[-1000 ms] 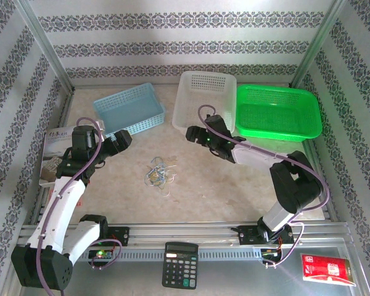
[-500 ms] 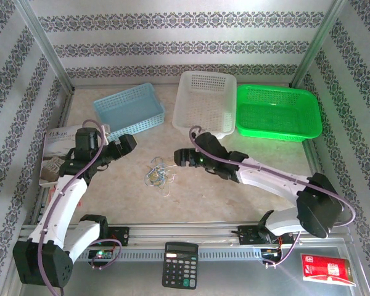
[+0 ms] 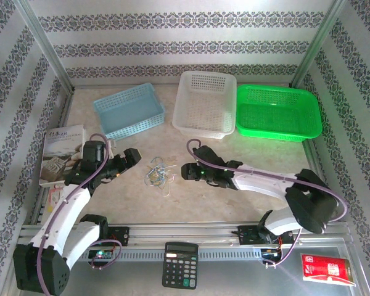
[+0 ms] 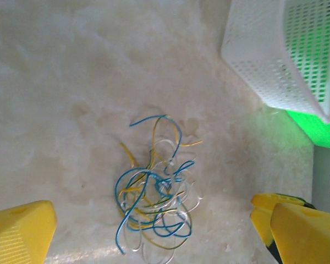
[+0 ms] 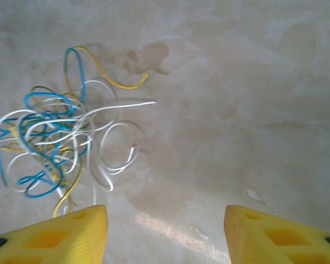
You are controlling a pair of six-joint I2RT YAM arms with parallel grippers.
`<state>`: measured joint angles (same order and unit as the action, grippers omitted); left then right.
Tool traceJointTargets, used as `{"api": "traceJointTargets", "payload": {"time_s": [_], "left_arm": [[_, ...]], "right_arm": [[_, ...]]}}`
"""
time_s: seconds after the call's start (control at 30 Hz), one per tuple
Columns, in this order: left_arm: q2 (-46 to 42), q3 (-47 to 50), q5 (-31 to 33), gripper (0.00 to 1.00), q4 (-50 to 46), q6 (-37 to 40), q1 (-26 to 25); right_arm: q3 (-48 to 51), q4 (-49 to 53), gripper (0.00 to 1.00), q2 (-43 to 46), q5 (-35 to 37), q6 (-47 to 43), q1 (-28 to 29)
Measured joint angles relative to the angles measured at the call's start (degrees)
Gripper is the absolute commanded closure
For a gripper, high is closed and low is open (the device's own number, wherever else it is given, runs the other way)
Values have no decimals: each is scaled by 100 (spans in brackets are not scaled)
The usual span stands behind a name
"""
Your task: Untangle the cables
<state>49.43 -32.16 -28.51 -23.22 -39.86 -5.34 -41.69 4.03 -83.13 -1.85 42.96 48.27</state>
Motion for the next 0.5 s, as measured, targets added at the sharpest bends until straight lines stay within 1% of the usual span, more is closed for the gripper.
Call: {"api": "traceJointTargets", "payload": {"time_s": [0.1, 0.2, 0.5], "left_arm": [[0, 72, 4, 0, 4, -57, -83], [0, 72, 17, 0, 50, -72, -144], [63, 72, 24, 0, 138, -72, -184]], "right_arm": [[-184, -118, 53, -448, -4, 83, 0], [-439, -275, 54, -824, 0, 151, 0], [-955, -802, 65, -1523, 22, 363, -2]]}}
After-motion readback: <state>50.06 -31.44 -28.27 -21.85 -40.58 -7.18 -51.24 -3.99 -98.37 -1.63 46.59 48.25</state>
